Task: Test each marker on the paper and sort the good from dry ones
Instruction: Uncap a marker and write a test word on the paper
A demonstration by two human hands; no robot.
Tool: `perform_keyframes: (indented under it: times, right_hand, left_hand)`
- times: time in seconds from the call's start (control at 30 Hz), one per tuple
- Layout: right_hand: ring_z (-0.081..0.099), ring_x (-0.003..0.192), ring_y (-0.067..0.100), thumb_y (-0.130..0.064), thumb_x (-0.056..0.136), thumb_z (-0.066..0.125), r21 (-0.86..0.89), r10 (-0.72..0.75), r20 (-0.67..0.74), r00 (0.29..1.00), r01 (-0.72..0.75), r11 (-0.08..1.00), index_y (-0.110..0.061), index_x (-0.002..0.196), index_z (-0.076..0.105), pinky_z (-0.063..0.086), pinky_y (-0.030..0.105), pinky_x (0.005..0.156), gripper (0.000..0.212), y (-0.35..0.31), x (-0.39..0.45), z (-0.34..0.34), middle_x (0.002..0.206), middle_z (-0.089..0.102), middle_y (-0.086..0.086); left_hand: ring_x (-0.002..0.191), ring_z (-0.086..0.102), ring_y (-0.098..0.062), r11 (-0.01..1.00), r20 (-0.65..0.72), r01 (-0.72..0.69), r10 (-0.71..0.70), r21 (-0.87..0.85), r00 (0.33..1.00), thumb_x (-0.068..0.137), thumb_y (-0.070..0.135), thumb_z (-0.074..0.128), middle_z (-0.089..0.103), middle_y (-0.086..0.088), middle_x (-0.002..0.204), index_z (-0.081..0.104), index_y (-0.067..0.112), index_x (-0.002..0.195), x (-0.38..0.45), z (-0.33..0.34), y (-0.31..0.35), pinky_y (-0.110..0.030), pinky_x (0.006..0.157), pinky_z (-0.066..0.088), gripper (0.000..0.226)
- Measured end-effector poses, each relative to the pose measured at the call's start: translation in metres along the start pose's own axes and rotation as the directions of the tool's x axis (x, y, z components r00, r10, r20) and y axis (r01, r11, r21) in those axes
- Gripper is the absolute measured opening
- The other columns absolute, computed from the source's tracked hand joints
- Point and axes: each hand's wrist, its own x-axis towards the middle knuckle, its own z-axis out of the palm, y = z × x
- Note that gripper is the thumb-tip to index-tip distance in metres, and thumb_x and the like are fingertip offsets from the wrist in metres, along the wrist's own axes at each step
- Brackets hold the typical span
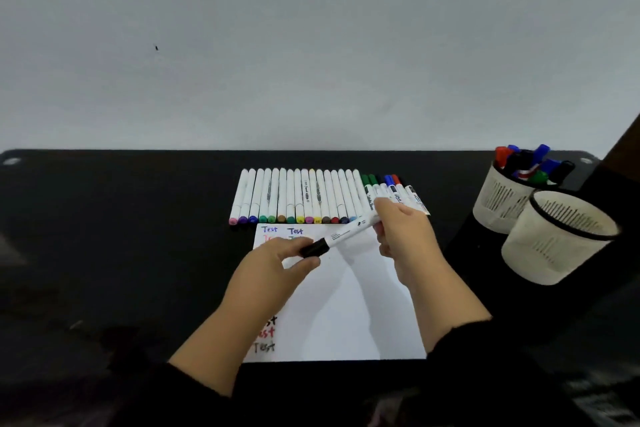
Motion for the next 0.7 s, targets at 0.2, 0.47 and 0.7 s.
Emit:
perform_keyframes:
  times: [0.2,0.47,0.7]
  right_hand:
    - [0.032,0.048,0.012,-0.046,0.091,0.055,0.091,0.082,-0.004,0.997,-0.081,0.993,-0.013,0.065,0.054,0.028,0.022,0.043,0.043,0.013,-0.018,0.035,0.053,0.043,-0.001]
    - [0.041,0.05,0.005,-0.036,0.088,0.065,-0.006,0.011,0.147,0.989,-0.011,1.0,-0.018,0.081,0.063,0.032,0.019,0.048,0.019,0.037,-0.026,0.059,0.05,0.051,-0.015]
    - [0.042,0.049,0.005,-0.028,0.093,0.056,0.0,-0.018,0.086,0.996,0.018,1.0,-0.015,0.078,0.063,0.033,0.021,0.05,0.022,0.041,-0.02,0.066,0.051,0.049,-0.011]
  left_hand:
    - [0.081,0.055,0.0,0.991,0.086,0.126,-0.123,-0.033,0.989,0.089,0.038,0.058,0.052,0.027,0.09,0.059,0.042,0.119,-0.016,-0.005,-0.012,-0.013,0.06,0.041,0.03]
    - [0.073,0.054,-0.003,0.987,0.077,0.145,-0.149,0.063,0.986,0.093,0.037,0.052,0.047,0.022,0.088,0.049,0.042,0.13,-0.014,-0.005,-0.018,-0.015,0.053,0.042,0.038]
    - [0.059,0.051,-0.005,0.977,0.137,0.201,-0.19,-0.075,0.972,0.089,0.038,0.058,0.059,0.014,0.076,0.058,0.038,0.122,-0.007,-0.007,-0.016,-0.016,0.048,0.042,0.033]
